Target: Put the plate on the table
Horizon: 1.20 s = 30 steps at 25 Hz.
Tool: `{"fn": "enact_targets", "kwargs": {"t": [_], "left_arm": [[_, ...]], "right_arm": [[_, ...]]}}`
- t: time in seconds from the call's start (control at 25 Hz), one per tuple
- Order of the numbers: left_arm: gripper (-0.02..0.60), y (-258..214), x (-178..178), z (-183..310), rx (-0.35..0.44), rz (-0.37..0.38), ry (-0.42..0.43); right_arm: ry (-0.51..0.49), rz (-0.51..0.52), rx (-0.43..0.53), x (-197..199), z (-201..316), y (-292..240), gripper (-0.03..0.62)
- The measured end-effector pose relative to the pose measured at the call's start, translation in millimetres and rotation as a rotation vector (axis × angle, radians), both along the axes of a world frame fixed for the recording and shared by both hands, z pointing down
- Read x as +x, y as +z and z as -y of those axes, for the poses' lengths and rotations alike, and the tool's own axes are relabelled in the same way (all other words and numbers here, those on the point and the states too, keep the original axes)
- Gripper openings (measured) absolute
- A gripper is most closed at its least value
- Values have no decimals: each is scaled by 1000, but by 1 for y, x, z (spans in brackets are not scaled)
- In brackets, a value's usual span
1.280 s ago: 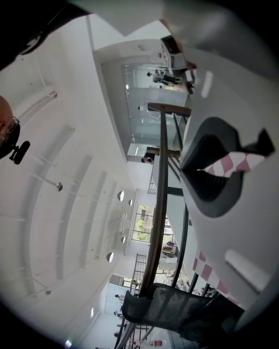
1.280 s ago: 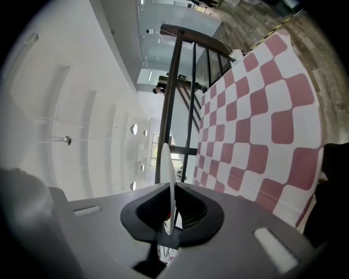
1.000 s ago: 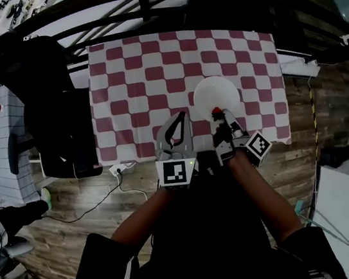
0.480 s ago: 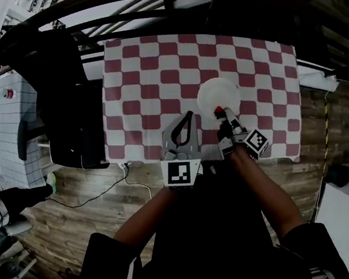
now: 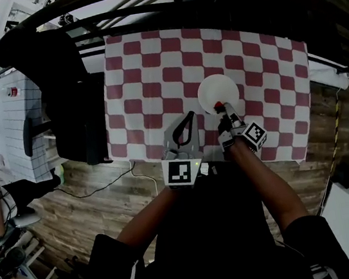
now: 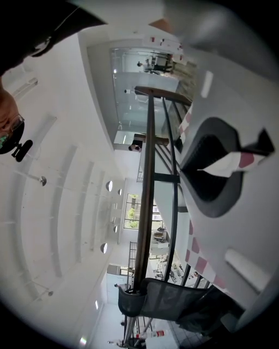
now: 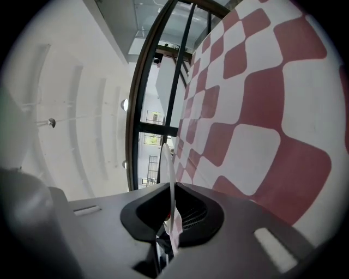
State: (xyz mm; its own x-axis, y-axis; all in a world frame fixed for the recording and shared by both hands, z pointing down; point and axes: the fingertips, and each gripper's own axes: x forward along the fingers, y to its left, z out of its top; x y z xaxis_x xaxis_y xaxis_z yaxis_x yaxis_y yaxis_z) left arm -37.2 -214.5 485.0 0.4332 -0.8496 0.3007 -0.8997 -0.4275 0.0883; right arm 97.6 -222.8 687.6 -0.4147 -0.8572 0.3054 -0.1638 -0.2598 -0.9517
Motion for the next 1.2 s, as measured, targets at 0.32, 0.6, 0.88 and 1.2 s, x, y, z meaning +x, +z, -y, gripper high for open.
{"fn": "enact_targets", "kwargs": {"t": [0.32,0.6,0.88,1.2], "left_arm": [[9,16,-2,1,-39,39,-11],[9,19,-4,4,-49,49,-23],[9,27,-6,6,-74,57,-23],[9,25,-16,3,-68,57,-29]], "right_arm": [[-64,-37,-28,1,11,37,18],[-94,-53,-78,-5,12,61,18],[-54,-28,-132,-7,12,74,19],[-48,-93,-203,-5,8,81,20]]}}
